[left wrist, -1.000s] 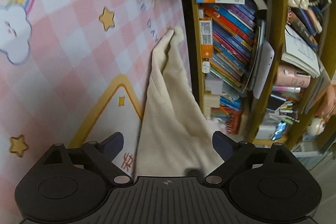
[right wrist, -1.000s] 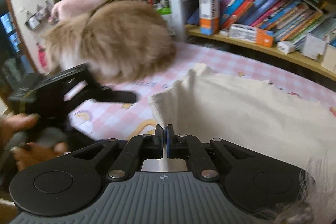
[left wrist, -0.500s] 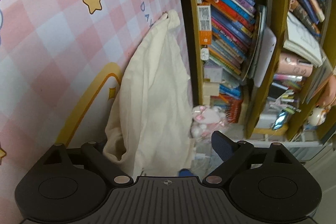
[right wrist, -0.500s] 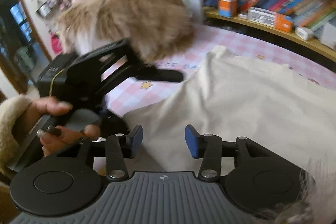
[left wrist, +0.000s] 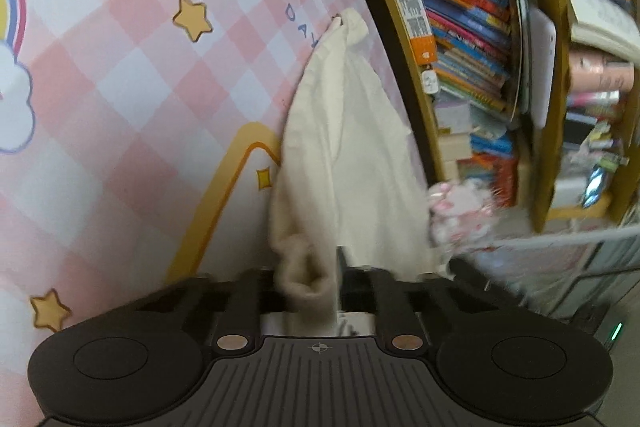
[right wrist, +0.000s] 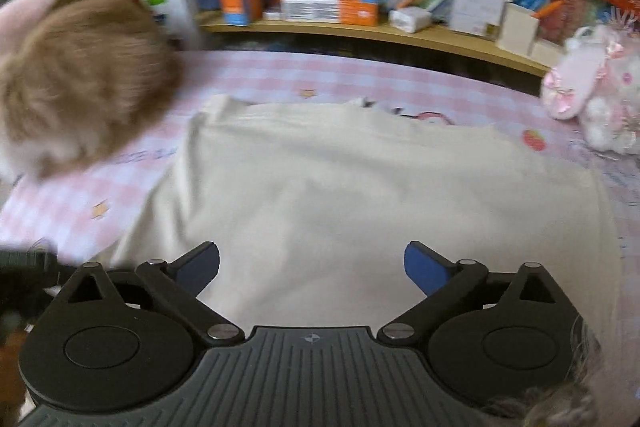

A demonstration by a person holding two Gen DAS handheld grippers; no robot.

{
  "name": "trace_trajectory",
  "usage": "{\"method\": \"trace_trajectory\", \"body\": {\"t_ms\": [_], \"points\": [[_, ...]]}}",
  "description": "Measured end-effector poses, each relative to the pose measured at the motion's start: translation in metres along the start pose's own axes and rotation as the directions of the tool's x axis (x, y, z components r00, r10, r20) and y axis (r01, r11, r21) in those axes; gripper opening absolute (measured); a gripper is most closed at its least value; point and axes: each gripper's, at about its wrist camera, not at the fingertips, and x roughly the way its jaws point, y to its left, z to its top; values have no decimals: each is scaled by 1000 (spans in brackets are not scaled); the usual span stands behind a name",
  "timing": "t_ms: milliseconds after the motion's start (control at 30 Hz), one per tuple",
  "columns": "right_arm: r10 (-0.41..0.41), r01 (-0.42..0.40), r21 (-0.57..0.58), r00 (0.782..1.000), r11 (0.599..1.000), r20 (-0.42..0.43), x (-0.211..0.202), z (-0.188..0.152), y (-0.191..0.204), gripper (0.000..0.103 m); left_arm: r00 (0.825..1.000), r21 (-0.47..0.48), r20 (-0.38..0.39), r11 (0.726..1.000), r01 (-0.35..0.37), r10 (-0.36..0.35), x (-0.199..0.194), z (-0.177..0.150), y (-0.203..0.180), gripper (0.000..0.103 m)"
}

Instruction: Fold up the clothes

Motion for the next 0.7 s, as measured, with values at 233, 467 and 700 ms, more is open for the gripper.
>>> {"method": "trace_trajectory", "body": {"t_ms": [233,467,700], "points": [[-55,44,-125,995,991,-80,24,60,21,102,998,309,57,950,-38,21,-6,-12,-52,6],[-112,43,-356,978,933,-174,57,124,86,103,998,597,54,799,-65,41,12,-29,-105,6],[-144,-9,-525,958,851,-250,86,146,162,102,998,651,52,757,-64,39,18,-33,-115,6]]}}
